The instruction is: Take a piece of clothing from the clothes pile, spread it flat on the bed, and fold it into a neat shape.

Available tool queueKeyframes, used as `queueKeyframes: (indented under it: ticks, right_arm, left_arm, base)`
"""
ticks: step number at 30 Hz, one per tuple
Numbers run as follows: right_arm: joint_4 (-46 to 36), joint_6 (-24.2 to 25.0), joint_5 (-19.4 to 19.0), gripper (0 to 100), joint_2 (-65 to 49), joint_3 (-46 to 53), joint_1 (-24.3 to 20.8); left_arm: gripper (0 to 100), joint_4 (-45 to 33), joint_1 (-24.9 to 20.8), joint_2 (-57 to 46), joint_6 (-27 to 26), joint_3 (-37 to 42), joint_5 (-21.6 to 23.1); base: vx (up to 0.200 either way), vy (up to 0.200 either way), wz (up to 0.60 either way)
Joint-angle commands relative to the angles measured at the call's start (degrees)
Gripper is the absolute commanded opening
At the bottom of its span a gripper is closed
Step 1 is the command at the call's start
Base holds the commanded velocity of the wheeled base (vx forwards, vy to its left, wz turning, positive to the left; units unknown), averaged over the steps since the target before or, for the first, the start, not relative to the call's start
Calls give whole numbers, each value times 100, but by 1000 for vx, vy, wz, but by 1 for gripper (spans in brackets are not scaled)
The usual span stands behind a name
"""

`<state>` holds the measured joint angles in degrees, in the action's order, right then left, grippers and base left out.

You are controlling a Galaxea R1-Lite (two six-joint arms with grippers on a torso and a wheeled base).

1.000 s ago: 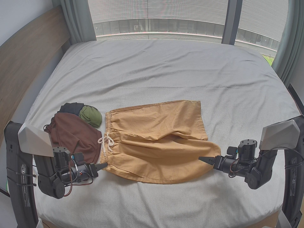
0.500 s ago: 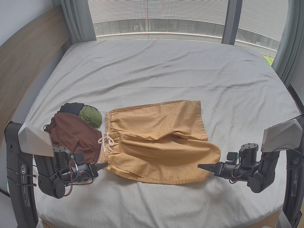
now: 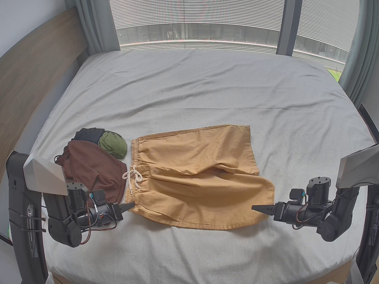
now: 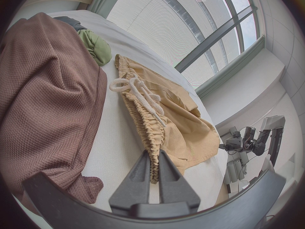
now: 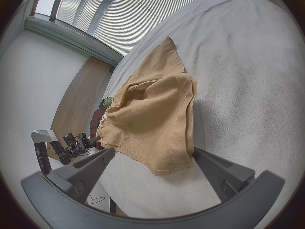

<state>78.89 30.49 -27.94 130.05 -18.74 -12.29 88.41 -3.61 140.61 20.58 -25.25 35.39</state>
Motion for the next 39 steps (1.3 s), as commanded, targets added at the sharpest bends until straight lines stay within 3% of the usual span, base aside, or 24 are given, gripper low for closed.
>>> queueKeyframes:
  ticks: [1, 13, 23, 39]
  right_arm:
    - [4, -52, -1, 100, -208, 133, 33]
    - [4, -96, -1, 100, -410, 204, 121]
    - [-119, -887, 8, 100, 407, 2, 491]
    - [48, -922, 8, 100, 882, -262, 332]
  left_arm:
    - [0, 1, 0, 55, -1, -15, -6]
    - [0, 1, -8, 55, -10, -15, -6]
    - [0, 1, -26, 55, -10, -7, -15]
    - [0, 1, -61, 55, -10, 2, -23]
  base:
    - [0, 0, 0]
    - [0, 0, 0]
    - [0, 0, 0]
    - [0, 0, 0]
